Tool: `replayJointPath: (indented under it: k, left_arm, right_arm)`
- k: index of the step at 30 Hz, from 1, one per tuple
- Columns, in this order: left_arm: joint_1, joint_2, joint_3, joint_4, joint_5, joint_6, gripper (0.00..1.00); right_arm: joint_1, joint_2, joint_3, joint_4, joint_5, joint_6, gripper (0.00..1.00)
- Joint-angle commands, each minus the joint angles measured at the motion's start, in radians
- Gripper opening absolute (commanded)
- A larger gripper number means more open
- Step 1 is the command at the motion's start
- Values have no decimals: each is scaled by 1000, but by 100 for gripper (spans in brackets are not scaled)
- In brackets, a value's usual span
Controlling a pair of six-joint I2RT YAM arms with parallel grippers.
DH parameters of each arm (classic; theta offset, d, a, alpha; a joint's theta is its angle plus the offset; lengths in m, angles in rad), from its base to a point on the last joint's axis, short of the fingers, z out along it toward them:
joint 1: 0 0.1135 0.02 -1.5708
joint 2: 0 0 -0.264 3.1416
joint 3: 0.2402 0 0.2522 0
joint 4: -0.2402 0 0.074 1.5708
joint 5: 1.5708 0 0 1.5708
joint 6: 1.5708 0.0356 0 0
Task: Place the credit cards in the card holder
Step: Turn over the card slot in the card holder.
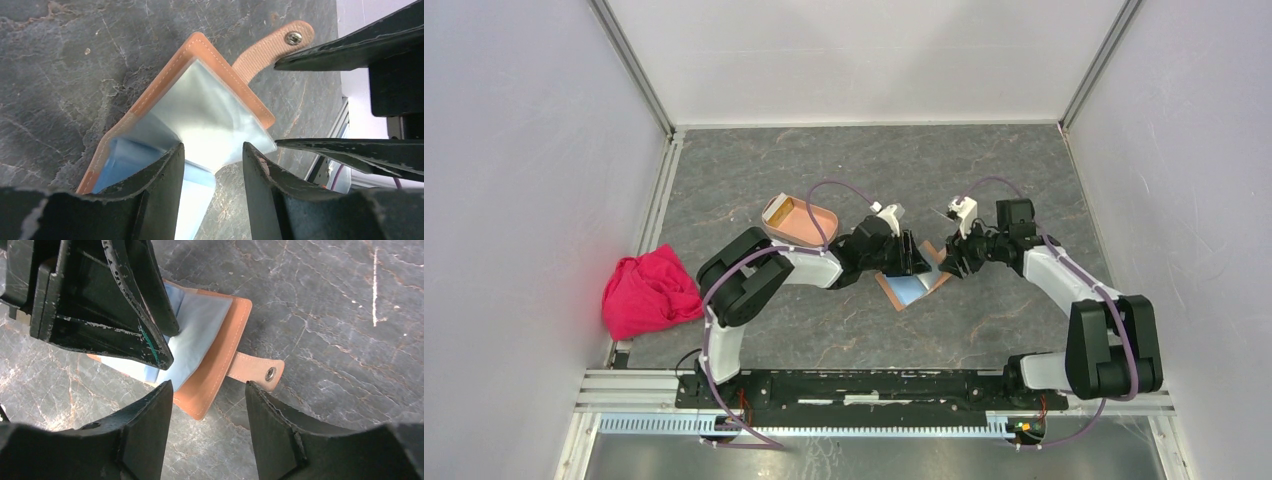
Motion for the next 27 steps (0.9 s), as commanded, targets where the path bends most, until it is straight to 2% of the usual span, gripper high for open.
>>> replayJointPath:
  k: [1,5,10,17,23,27]
  left_arm:
    - [-6,11,42,39,-14,-27,53]
    - [-6,17,49,34,-13,-29,53]
    - [-6,26,68,16,-15,-26,53]
    - [-6,37,81,2,-17,-21,53]
    - [-6,35,82,2,-16,-22,53]
    - [-6,33,78,6,-16,-22,53]
  right_arm:
    - [-11,-23,-21,58,17,36,64]
    - [-12,40,-16,52,-80,71,66]
    - [-14,104,-8,59,-56,116,66]
    - [-32,106,-13,73,-27,152,66]
    - [-45,123,-30,104,-115,217,60]
    - [-44,156,-38,123,-146,254,52]
